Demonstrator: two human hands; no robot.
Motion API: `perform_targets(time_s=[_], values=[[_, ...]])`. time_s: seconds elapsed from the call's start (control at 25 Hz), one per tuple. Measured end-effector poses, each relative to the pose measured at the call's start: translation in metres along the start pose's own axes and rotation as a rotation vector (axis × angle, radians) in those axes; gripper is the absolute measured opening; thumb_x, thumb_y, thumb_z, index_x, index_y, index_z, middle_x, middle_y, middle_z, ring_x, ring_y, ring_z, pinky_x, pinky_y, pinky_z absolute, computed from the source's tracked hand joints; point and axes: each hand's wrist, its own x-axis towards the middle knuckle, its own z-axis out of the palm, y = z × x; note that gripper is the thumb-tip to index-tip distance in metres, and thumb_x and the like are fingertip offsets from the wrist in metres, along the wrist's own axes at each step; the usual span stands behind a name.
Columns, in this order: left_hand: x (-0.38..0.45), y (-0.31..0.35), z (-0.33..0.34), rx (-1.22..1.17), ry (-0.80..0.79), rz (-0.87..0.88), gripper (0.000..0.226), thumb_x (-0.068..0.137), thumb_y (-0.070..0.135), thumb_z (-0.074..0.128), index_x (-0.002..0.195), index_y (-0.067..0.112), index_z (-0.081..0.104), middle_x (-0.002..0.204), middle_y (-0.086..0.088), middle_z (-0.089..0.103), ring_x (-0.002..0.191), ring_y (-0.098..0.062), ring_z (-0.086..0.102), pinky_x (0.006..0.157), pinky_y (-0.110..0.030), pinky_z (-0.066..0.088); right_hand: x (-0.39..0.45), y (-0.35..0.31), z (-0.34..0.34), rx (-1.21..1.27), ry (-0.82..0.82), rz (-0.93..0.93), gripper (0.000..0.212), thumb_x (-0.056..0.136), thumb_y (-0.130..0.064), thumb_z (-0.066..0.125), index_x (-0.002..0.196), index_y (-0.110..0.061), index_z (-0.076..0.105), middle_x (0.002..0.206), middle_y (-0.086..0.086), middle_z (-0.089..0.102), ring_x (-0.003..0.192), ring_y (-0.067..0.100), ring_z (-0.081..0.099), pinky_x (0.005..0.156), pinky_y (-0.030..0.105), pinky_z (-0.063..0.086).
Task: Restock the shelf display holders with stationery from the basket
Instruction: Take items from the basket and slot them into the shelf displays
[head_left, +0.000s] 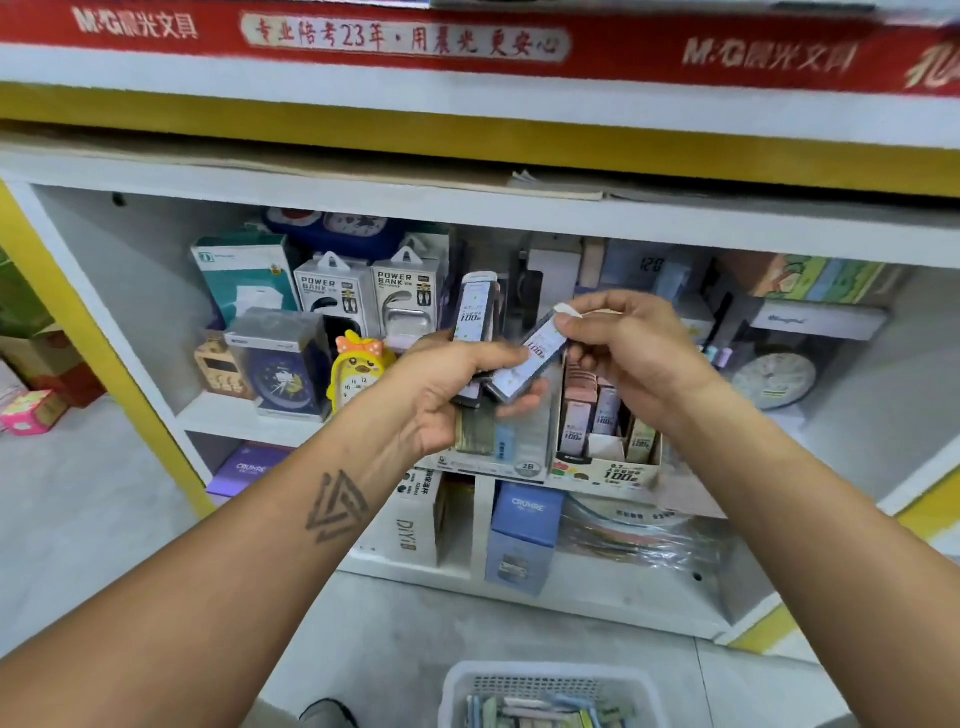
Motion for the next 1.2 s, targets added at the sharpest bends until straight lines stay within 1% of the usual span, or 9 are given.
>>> perform_targets(time_s=[0.12, 0.2, 0.32, 0.48, 0.6, 0.76, 0.88, 1.04, 1.2], values=[[0.010, -0.001, 0.006, -0.035, 0.129, 0.029, 0.036, 0.086, -0.008, 0.064, 0.121, -0.009, 0.056, 0.088, -0.028, 0.070, 0.054, -0.029, 0.070, 0.043, -0.030, 0.054, -0.005, -0.002, -0.027, -0.070, 0.147, -0.129, 0.016, 0.086, 0.005, 0.070, 0.096, -0.003, 0.061, 0.067, 0.008, 0.071, 0.048, 0.015, 0.056, 0.047, 0.023, 0.046], [0.014, -0.003, 0.004, 0.013, 0.211, 0.025, 0.028, 0.087, -0.010, 0.059, 0.114, -0.007, 0.056, 0.080, -0.025, 0.065, 0.044, -0.022, 0.063, 0.041, -0.024, 0.050, -0.007, 0.000, -0.032, -0.253, 0.135, -0.222, 0.016, 0.089, 0.001, 0.068, 0.095, -0.010, 0.059, 0.072, 0.005, 0.074, 0.052, 0.015, 0.062, 0.052, 0.029, 0.054], [0.016, -0.002, 0.003, 0.024, 0.199, 0.021, 0.007, 0.088, -0.007, 0.060, 0.092, -0.002, 0.059, 0.072, -0.017, 0.059, 0.044, -0.015, 0.053, 0.038, -0.018, 0.042, -0.005, 0.008, -0.035, -0.539, 0.087, -0.305, 0.021, 0.092, -0.007, 0.066, 0.089, -0.026, 0.058, 0.076, 0.002, 0.074, 0.066, 0.021, 0.071, 0.067, 0.047, 0.061], [0.017, 0.004, 0.002, -0.008, 0.172, 0.046, 0.010, 0.088, 0.003, 0.061, 0.081, 0.008, 0.056, 0.064, -0.010, 0.056, 0.043, -0.014, 0.047, 0.039, -0.017, 0.036, -0.006, 0.013, -0.039, -0.696, 0.039, -0.343, 0.028, 0.092, -0.011, 0.067, 0.084, -0.036, 0.058, 0.079, -0.003, 0.073, 0.068, 0.018, 0.072, 0.071, 0.047, 0.061], [0.014, 0.004, 0.004, -0.007, 0.097, 0.017, 0.006, 0.089, 0.003, 0.058, 0.084, 0.007, 0.057, 0.068, -0.012, 0.057, 0.045, -0.015, 0.051, 0.040, -0.018, 0.040, -0.004, 0.006, -0.053, -0.657, 0.073, -0.348, 0.024, 0.090, -0.011, 0.069, 0.085, -0.033, 0.064, 0.077, -0.005, 0.070, 0.067, 0.021, 0.070, 0.070, 0.045, 0.060], [0.011, -0.005, 0.013, -0.005, 0.023, -0.004, 0.014, 0.089, -0.003, 0.060, 0.102, 0.003, 0.059, 0.071, -0.014, 0.057, 0.048, -0.018, 0.058, 0.041, -0.019, 0.046, -0.002, 0.006, -0.076, -0.959, 0.084, -0.393, 0.015, 0.091, -0.016, 0.069, 0.092, -0.030, 0.064, 0.089, -0.010, 0.066, 0.070, 0.010, 0.061, 0.065, 0.025, 0.046], [0.011, -0.011, 0.021, 0.048, 0.021, 0.024, 0.023, 0.087, -0.005, 0.064, 0.110, -0.004, 0.063, 0.071, -0.017, 0.064, 0.052, -0.022, 0.064, 0.044, -0.022, 0.050, -0.002, 0.018, -0.078, -1.102, 0.032, -0.443, 0.012, 0.092, -0.014, 0.066, 0.099, -0.022, 0.063, 0.092, -0.004, 0.063, 0.075, 0.014, 0.055, 0.071, 0.029, 0.043], [0.012, -0.017, 0.029, 0.080, 0.020, 0.037, 0.015, 0.085, -0.004, 0.070, 0.099, 0.000, 0.068, 0.074, -0.017, 0.072, 0.060, -0.025, 0.071, 0.047, -0.025, 0.054, 0.000, 0.030, -0.077, -1.164, 0.020, -0.386, 0.013, 0.092, -0.021, 0.069, 0.103, -0.024, 0.064, 0.092, -0.006, 0.066, 0.084, 0.022, 0.060, 0.074, 0.034, 0.049], [0.015, -0.022, 0.035, 0.098, -0.008, 0.033, 0.016, 0.084, -0.003, 0.071, 0.098, 0.003, 0.069, 0.077, -0.016, 0.074, 0.060, -0.024, 0.072, 0.046, -0.024, 0.054, -0.003, 0.039, -0.072, -1.397, 0.047, -0.452, 0.013, 0.096, -0.024, 0.061, 0.094, -0.019, 0.072, 0.100, -0.004, 0.071, 0.091, 0.024, 0.064, 0.077, 0.039, 0.053]])
